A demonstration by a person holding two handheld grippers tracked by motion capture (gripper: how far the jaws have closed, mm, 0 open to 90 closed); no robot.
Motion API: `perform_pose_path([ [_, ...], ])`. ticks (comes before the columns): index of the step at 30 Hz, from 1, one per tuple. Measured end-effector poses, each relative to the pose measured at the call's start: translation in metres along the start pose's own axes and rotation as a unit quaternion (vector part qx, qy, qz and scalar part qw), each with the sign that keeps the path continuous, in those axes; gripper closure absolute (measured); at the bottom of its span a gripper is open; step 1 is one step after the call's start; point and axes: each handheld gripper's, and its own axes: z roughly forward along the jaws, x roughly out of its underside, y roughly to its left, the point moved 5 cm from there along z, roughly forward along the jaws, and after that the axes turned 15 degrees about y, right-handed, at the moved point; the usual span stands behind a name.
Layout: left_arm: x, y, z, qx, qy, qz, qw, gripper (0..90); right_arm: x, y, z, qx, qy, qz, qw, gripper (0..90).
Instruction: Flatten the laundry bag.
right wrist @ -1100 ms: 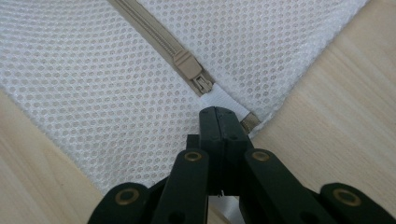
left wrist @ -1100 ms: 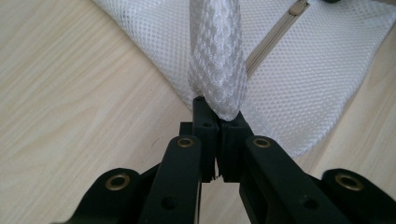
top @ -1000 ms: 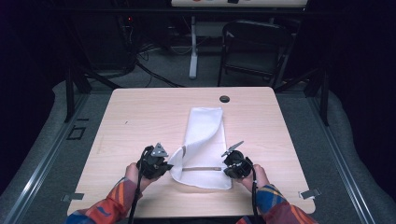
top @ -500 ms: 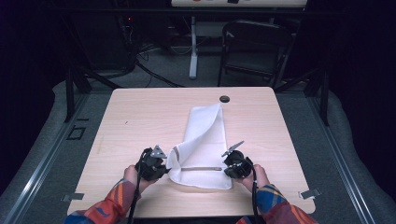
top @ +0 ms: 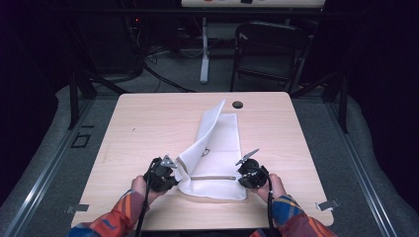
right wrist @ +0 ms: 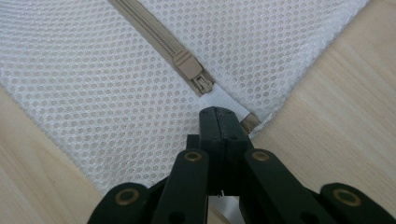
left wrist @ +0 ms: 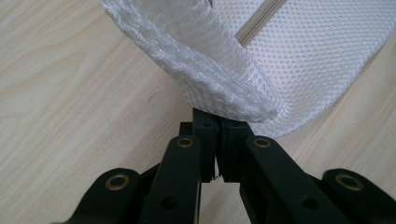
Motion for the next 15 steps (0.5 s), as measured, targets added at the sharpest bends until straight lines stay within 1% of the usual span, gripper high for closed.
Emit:
perform_pose_path([
  [2,0.0003,0.0005,0.0003,0.0,0.003,0.0,1.0,87.7,0.0,-0.0004,0.0001,0.001,-0.001,0.0,1.0,90.0],
  [3,0.0004,0.0006,0.0005,0.001,0.003,0.0,1.0,87.7,-0.0005,0.0004,0.0012,-0.002,-0.009,0.008,0.9999,90.0],
  [4,0.0005,0.0006,0.0006,0.001,0.004,0.0,1.0,87.7,-0.0005,0.0004,0.0012,-0.003,-0.01,0.008,0.9999,90.0],
  [5,0.0004,0.0004,0.0009,0.002,0.004,-0.002,1.0,87.6,-0.0001,-0.0013,0.0004,0.003,-0.004,0.002,1.0,90.0],
  [8,0.0007,0.0003,0.0014,0.004,0.006,-0.003,1.0,87.6,-0.0002,-0.0022,0.0006,0.004,-0.007,0.004,1.0,90.0],
  [13,0.001,0.0002,0.0018,0.005,0.01,-0.002,0.9999,87.4,0.0007,-0.004,-0.0003,0.008,0.0,0.002,1.0,90.0],
  [15,0.0008,-0.0004,0.0024,0.008,0.01,0.0,0.9999,87.5,0.0007,-0.0043,0.0001,0.008,-0.004,0.005,0.9999,90.0],
])
